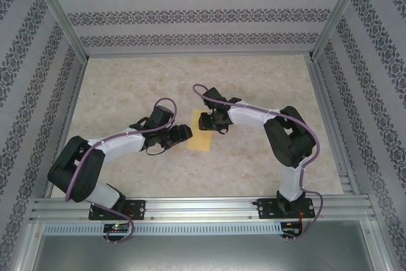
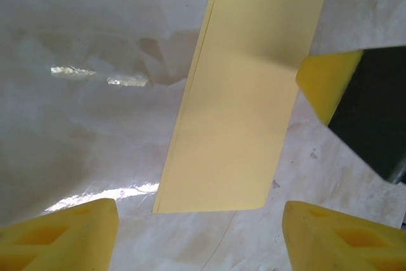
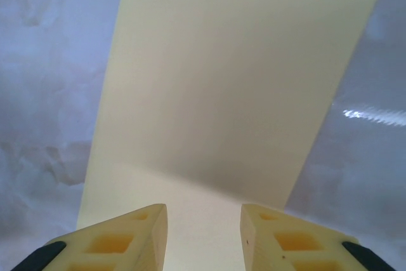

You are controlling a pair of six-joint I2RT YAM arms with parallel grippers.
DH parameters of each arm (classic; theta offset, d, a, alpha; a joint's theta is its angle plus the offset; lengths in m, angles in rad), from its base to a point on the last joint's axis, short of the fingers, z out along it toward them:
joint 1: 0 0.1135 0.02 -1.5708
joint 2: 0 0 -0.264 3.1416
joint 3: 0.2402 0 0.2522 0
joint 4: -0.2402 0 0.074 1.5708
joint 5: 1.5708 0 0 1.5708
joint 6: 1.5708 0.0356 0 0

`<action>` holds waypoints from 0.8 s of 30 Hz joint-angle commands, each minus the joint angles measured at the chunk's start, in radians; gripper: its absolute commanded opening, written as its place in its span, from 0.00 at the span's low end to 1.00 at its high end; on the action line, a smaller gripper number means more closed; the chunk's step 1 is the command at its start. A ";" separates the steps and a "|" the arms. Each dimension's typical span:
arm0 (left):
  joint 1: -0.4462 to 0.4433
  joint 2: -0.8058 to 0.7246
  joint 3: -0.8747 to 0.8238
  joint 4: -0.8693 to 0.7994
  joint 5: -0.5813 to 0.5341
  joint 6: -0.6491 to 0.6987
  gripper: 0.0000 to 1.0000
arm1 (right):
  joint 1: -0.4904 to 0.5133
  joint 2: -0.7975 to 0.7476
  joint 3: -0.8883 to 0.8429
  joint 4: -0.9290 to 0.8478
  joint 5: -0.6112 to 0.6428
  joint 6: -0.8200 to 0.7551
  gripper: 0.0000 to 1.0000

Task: Fold a paper plane with a square sheet of paper (pick it up from the middle)
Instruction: Rotate the paper at the center of the table, then fold the triangle a second time at the center of the table.

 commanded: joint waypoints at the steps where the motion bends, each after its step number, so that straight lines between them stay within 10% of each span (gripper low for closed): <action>1: -0.026 0.021 -0.001 0.044 0.022 -0.022 0.69 | -0.020 0.038 0.051 0.020 0.016 -0.008 0.36; 24: -0.066 0.117 0.078 0.019 0.068 -0.014 0.67 | -0.112 0.165 0.066 0.004 -0.005 0.028 0.36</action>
